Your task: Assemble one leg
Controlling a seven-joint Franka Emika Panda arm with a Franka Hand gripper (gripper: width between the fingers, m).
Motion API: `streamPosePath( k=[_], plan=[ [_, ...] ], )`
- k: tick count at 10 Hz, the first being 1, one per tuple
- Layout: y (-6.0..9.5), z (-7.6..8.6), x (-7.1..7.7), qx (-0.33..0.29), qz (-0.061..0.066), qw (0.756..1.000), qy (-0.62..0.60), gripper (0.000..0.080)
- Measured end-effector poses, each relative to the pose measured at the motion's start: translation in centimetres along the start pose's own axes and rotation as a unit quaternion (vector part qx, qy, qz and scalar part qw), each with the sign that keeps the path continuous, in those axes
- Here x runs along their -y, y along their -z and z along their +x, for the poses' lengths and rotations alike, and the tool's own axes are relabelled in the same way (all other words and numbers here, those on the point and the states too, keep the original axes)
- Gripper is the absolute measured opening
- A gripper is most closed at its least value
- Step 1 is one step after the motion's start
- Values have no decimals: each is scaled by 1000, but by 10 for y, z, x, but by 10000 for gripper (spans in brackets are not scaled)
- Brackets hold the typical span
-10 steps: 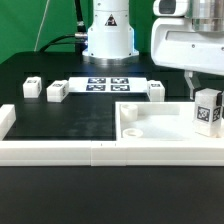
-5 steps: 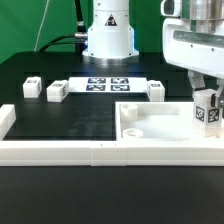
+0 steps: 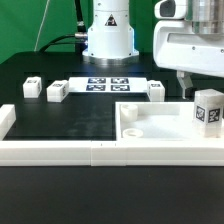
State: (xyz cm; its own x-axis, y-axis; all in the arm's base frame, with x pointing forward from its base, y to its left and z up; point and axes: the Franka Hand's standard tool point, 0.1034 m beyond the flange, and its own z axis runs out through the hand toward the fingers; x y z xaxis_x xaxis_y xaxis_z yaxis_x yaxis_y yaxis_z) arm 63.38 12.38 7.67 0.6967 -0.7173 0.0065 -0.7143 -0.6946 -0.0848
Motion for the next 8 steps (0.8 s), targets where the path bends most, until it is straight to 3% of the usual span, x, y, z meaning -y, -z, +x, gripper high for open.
streamPosePath(
  k=[4, 7, 8],
  plan=[
    [1, 0, 2, -1, -1, 979, 202, 649],
    [2, 4, 0, -4, -3, 943, 332, 649],
    [2, 5, 0, -8, -7, 921, 390, 649]
  ],
)
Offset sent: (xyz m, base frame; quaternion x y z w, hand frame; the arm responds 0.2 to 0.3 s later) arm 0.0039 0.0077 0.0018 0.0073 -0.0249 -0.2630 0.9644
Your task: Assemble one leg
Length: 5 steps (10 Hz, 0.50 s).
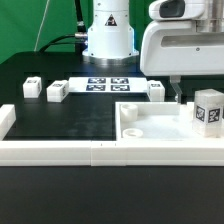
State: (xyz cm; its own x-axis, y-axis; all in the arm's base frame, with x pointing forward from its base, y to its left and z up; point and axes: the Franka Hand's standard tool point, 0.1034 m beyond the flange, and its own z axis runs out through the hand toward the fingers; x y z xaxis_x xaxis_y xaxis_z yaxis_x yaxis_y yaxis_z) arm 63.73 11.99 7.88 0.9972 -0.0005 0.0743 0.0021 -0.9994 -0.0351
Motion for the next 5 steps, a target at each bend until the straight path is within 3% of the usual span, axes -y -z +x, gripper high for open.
streamPosePath(
  k=[3, 5],
  plan=[
    [1, 2, -2, -4, -5, 994, 110, 649],
    [1, 2, -2, -4, -4, 994, 105, 649]
  ],
)
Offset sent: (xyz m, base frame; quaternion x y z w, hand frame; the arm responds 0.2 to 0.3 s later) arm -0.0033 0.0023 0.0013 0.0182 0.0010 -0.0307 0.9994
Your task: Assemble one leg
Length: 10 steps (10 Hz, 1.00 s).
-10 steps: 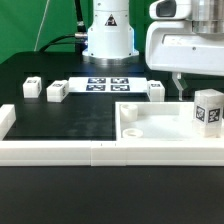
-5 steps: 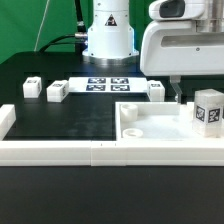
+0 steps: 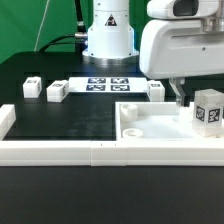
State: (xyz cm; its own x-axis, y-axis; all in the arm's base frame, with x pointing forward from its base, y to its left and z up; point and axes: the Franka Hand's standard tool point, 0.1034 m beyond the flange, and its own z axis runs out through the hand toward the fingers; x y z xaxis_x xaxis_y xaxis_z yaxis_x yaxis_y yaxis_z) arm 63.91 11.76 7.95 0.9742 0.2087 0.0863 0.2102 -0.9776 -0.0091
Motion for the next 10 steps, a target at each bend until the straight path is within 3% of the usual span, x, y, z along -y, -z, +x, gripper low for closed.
streamPosePath(
  k=[1, 2, 3, 4, 7, 9, 10],
  plan=[
    [0, 0, 0, 0, 0, 1000, 0, 515],
    [0, 0, 0, 0, 0, 1000, -8, 515],
    [0, 0, 0, 0, 0, 1000, -16, 368],
    [0, 0, 0, 0, 0, 1000, -23, 290],
    [-1, -1, 0, 1, 10, 983, -184, 290],
    [-1, -1, 0, 4, 10, 957, -291, 290],
    [-1, -2, 0, 5, 10, 931, -366, 290]
  ],
)
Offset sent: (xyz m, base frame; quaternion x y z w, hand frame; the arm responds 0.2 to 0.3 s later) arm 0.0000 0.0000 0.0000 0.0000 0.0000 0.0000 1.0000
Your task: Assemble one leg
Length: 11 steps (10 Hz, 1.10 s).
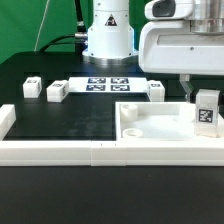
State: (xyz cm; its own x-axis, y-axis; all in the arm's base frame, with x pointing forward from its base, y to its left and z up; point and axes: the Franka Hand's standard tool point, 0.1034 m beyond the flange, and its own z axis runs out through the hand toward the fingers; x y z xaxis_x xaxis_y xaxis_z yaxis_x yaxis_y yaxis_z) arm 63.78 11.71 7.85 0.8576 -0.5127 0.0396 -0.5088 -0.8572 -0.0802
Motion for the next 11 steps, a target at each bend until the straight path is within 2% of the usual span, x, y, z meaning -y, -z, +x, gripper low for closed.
streamPosePath(
  k=[2, 3, 5, 8, 9, 10, 11],
  plan=[
    [-1, -2, 0, 1, -3, 993, -118, 290],
    [-2, -3, 0, 2, -3, 980, -197, 291],
    [-2, -3, 0, -2, -3, 944, -329, 291],
    [-2, -4, 0, 12, 1, 892, -451, 291],
    [-2, -4, 0, 12, 1, 883, -470, 291],
    [-2, -4, 0, 12, 1, 884, -468, 291],
    [-2, -4, 0, 12, 1, 888, -460, 384]
  ],
)
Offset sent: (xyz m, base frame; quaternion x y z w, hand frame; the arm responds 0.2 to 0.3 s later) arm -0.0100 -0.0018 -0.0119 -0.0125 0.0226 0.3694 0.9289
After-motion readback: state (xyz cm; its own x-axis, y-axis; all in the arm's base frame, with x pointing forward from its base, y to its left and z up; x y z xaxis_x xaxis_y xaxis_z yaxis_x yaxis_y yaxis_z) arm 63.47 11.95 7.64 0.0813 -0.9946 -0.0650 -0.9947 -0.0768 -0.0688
